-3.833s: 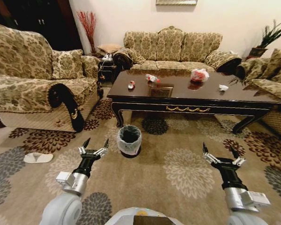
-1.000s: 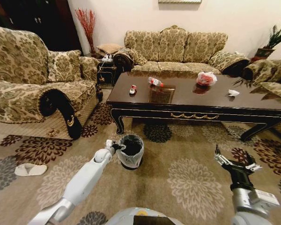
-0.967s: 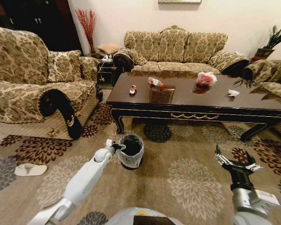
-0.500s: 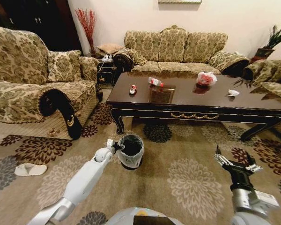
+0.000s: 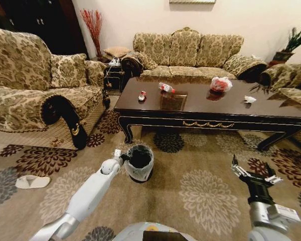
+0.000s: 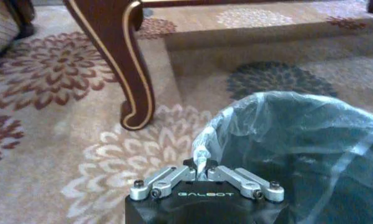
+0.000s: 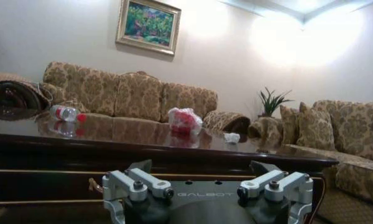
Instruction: Move to the front of the table and place the trash on the table into the trash bin.
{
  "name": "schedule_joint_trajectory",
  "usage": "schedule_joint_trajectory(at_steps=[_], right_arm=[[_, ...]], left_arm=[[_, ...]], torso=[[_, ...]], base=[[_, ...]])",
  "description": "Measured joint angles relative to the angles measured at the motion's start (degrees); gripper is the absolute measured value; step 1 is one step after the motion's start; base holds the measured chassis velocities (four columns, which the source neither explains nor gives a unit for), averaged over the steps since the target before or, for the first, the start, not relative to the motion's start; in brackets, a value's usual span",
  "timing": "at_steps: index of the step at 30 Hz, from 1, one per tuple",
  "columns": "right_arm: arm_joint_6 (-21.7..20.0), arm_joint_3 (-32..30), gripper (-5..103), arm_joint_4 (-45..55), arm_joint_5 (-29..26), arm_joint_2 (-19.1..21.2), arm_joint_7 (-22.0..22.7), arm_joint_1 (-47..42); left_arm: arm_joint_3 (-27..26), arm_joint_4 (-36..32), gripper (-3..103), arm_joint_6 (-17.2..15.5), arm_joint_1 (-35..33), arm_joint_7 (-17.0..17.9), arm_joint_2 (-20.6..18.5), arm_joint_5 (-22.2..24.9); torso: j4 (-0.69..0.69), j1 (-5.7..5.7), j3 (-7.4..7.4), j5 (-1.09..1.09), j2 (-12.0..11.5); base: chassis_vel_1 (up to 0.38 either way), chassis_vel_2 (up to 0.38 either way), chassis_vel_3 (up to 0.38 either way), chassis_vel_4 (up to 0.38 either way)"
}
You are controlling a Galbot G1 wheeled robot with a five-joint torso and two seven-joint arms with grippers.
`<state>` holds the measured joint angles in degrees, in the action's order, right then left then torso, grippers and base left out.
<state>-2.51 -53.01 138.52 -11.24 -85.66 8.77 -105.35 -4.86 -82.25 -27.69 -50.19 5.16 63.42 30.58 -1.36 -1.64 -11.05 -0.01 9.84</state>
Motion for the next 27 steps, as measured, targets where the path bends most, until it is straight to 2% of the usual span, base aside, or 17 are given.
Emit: schedule_joint_trajectory(at_steps=[9,11,12,14,16,17,18,19,20,21,24,27], right_arm=[[-0.04,-0.07,100,0.22,-0.61,0.19,0.17,0.4],[-0.79,-0.1,100,0.37,-1.38,0.56,0.26,0.73],[-1.43,-0.14,100,0.47,-2.19,0.99,0.24,1.07],[-1.66,-0.17,100,0.51,-2.43,1.12,0.15,1.17],[-2.36,0.07,100,0.58,-3.69,1.79,0.46,1.81],[-2.36,0.07,100,0.58,-3.69,1.79,0.46,1.81],[-2.65,0.41,100,0.6,-4.27,2.13,1.08,2.13],[-2.75,0.49,100,0.6,-4.4,2.2,1.2,2.22],[-2.96,0.67,100,0.58,-4.69,2.45,1.28,2.46],[-2.96,0.67,100,0.58,-4.69,2.45,1.28,2.46],[-2.65,0.71,100,0.21,-4.84,2.78,1.14,2.75],[-2.14,0.61,100,-0.06,-4.98,2.97,0.98,2.9]], left_arm=[[-3.5,-5.74,4,1.5,-4.06,0.72,-1.16,-1.68],[-6.45,-9.74,4,1.93,-5.67,2.15,-2.85,-1.37],[-9.26,-14.3,4,2.01,-7.73,3.02,-4.94,-0.62],[-10.18,-16.02,4,2.0,-8.47,3.28,-5.73,-0.32],[-14.01,-24.11,4,1.99,-12.21,5.57,-8.99,1.75],[-14.01,-24.11,4,1.99,-12.21,5.57,-8.99,1.75],[-15.97,-28.52,4,1.8,-14.65,6.31,-10.55,3.12],[-16.41,-29.5,4,1.73,-15.24,6.37,-10.86,3.43],[-19.41,-34.68,4,1.14,-18.76,6.51,-12.22,4.87],[-19.41,-34.68,4,1.14,-18.76,6.51,-12.22,4.87],[-25.87,-44.92,4,-0.71,-24.5,8.61,-13.31,6.74],[-27.92,-48.97,4,-1.73,-25.87,9.97,-13.36,7.31]], torso=[[0.02,0.0,0.0,-0.02,0.0],[0.0,0.0,0.01,0.0,0.0],[-0.01,0.0,0.0,-0.01,0.0],[-0.01,0.0,0.0,-0.02,0.0],[-0.02,0.0,0.01,0.0,0.0],[-0.02,0.0,0.01,0.0,0.0],[-0.02,0.0,0.01,0.0,0.0],[-0.02,0.0,0.01,0.01,0.0],[0.0,0.0,0.01,0.0,0.0],[0.0,0.0,0.01,0.0,0.0],[-0.03,0.0,0.01,0.02,0.0],[-0.04,0.01,0.02,0.02,0.01]], base=[[0.0,0.0,0.0,0.0],[0.0,0.0,0.0,0.0],[0.0,0.0,0.0,0.0],[0.0,0.0,0.0,0.0],[0.0,0.0,0.0,0.0],[0.0,0.0,0.0,0.0],[0.0,0.0,0.0,0.0],[0.0,0.0,0.0,0.0],[0.0,0.0,0.0,0.0],[0.0,0.0,0.0,0.0],[0.0,0.0,0.0,0.0],[0.0,0.0,0.0,0.0]])
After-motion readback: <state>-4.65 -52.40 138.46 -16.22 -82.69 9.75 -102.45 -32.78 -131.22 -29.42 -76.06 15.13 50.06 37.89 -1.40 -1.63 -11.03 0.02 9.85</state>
